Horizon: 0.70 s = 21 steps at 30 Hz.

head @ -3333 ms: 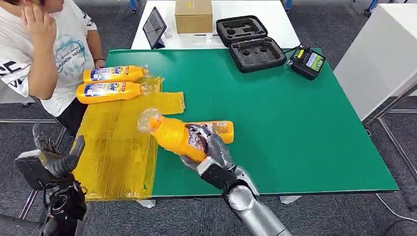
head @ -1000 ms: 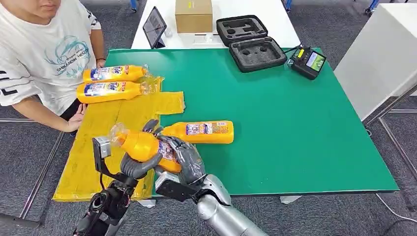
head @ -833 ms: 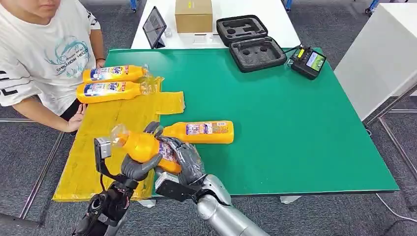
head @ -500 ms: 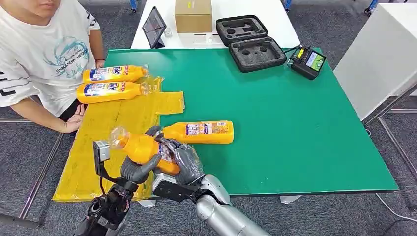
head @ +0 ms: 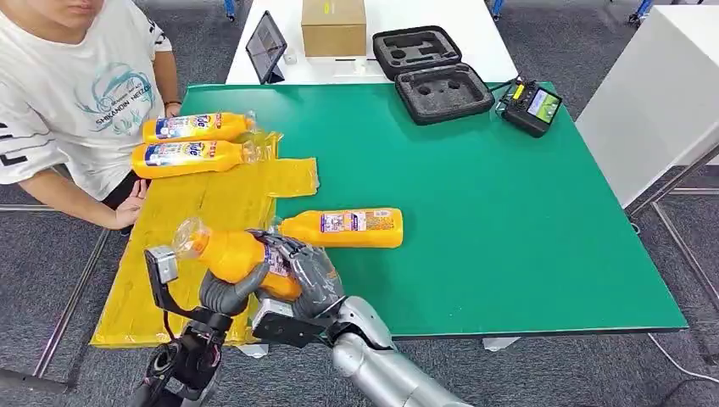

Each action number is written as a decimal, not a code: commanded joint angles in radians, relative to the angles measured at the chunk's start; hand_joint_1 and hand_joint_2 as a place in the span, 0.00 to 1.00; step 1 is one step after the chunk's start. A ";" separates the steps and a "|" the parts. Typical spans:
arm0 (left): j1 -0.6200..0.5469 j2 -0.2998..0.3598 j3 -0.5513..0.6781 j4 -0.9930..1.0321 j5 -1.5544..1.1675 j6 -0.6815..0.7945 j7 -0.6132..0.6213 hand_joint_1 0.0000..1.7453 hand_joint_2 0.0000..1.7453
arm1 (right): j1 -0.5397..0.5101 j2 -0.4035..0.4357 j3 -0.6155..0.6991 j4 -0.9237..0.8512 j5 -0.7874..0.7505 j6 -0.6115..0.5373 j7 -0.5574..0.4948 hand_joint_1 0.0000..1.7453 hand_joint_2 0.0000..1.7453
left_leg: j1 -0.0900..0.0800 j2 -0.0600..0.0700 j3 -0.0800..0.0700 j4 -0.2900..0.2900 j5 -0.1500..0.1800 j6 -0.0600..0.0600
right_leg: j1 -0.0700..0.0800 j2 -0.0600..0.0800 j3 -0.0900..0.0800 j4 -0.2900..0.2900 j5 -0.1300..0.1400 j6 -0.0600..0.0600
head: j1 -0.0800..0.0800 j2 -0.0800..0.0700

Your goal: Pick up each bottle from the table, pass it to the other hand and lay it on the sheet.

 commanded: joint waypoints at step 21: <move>-0.126 -0.028 0.096 0.064 -0.409 0.411 -0.233 1.00 1.00 | 0.172 -0.094 -0.034 -0.562 0.063 -0.171 -0.070 0.00 0.00 | 0.000 -0.001 0.005 -0.001 -0.002 -0.001 | 0.000 -0.001 0.005 0.000 -0.002 -0.001 | -0.002 0.000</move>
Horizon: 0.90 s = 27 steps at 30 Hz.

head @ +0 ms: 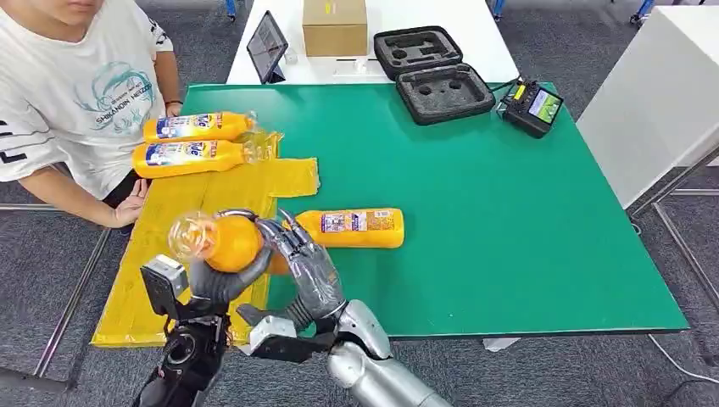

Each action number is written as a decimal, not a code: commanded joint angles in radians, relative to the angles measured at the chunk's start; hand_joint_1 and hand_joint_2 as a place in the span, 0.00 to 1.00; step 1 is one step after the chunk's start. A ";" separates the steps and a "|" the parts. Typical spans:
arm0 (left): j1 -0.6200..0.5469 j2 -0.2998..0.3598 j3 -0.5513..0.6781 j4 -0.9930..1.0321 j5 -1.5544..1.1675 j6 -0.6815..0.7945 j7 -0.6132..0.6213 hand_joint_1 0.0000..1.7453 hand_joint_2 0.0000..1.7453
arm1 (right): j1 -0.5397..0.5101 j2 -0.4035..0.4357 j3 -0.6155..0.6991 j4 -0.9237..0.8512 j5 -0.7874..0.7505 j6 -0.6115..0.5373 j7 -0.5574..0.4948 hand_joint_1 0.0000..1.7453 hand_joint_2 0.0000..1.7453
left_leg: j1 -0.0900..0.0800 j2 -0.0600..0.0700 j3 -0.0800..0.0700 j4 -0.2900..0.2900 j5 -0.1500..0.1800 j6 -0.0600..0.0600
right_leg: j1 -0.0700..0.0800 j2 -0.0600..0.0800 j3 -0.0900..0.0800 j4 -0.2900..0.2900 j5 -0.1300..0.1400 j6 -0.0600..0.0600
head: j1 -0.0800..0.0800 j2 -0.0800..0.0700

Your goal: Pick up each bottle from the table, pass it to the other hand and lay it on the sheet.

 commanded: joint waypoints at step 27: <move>-0.340 0.103 0.306 0.573 -1.713 0.401 0.447 1.00 1.00 | 0.100 -0.081 -0.069 -0.430 0.304 -0.008 0.213 0.00 1.00 | 0.001 -0.008 0.006 -0.003 0.003 -0.001 | 0.001 -0.008 0.007 -0.002 -0.002 -0.002 | 0.000 0.000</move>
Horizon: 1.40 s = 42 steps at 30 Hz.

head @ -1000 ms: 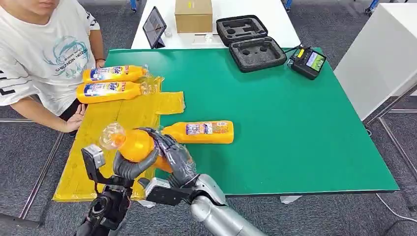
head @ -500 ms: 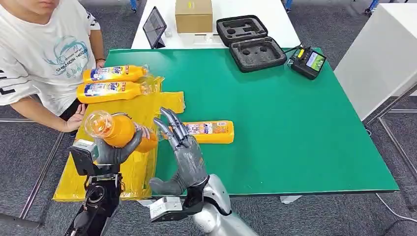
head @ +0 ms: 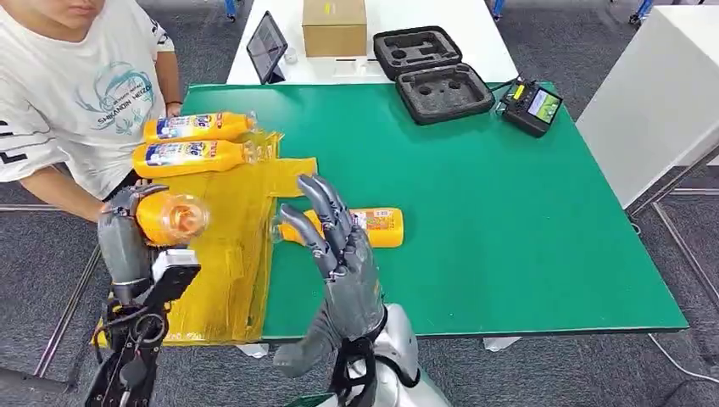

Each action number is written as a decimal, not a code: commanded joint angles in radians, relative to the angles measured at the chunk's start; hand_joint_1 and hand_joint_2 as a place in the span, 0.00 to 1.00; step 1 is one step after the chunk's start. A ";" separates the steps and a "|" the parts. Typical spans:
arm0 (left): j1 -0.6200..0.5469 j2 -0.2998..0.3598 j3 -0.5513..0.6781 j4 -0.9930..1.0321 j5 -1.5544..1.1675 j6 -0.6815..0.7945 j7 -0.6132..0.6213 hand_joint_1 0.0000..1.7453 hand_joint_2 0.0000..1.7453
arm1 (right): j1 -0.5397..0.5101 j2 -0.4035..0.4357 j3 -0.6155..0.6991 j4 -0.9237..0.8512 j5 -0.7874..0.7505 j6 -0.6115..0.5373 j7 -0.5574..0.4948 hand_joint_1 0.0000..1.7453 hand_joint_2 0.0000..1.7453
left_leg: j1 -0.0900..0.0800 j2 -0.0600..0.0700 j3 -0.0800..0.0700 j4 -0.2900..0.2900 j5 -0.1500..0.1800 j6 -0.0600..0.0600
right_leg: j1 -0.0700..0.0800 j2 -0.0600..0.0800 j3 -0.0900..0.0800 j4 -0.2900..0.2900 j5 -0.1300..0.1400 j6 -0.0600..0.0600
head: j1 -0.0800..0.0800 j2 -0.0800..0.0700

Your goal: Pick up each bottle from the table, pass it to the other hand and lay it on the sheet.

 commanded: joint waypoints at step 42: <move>-0.295 0.139 -0.138 0.747 -0.408 -0.473 0.343 0.59 1.00 | -0.120 -0.049 -0.271 0.422 0.341 0.218 0.549 0.00 1.00 | 0.000 -0.003 0.004 -0.001 0.002 -0.001 | 0.000 0.000 0.006 -0.001 0.002 -0.002 | 0.000 0.000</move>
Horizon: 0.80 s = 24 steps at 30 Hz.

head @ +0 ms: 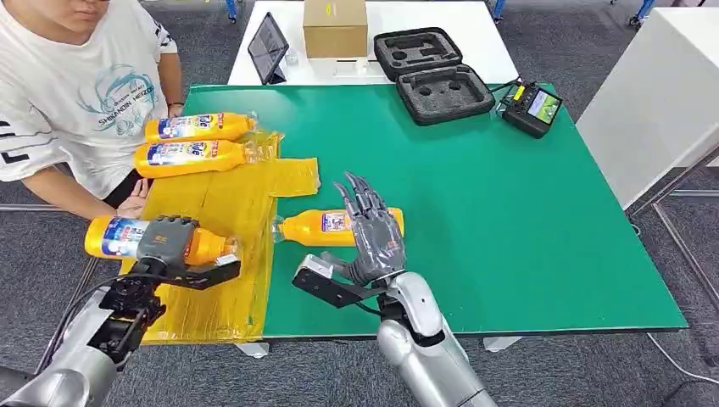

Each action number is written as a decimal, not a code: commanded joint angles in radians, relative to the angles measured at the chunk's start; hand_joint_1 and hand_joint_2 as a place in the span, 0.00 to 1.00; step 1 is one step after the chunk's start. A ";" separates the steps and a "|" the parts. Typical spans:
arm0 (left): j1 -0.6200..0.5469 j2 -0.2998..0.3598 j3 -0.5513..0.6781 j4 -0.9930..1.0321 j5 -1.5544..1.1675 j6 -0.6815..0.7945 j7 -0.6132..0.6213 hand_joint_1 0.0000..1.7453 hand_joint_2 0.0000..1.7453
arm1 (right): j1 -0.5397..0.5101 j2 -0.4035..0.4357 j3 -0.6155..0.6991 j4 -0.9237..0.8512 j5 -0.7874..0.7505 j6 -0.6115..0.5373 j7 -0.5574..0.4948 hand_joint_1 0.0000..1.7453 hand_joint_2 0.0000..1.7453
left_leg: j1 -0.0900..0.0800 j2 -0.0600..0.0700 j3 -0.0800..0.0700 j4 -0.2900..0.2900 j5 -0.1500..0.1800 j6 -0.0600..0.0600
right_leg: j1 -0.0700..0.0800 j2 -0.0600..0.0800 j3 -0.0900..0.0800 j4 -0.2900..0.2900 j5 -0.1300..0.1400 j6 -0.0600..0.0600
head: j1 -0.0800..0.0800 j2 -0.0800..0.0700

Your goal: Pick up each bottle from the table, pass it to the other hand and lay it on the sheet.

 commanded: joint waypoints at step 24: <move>-0.012 -0.067 0.093 0.064 0.527 -0.346 -0.305 0.00 0.00 | -0.018 -0.007 -0.024 0.053 -0.016 -0.004 0.010 0.00 1.00 | 0.000 -0.001 0.006 -0.001 -0.001 0.000 | 0.000 -0.001 0.006 -0.001 -0.001 0.000 | 0.000 0.000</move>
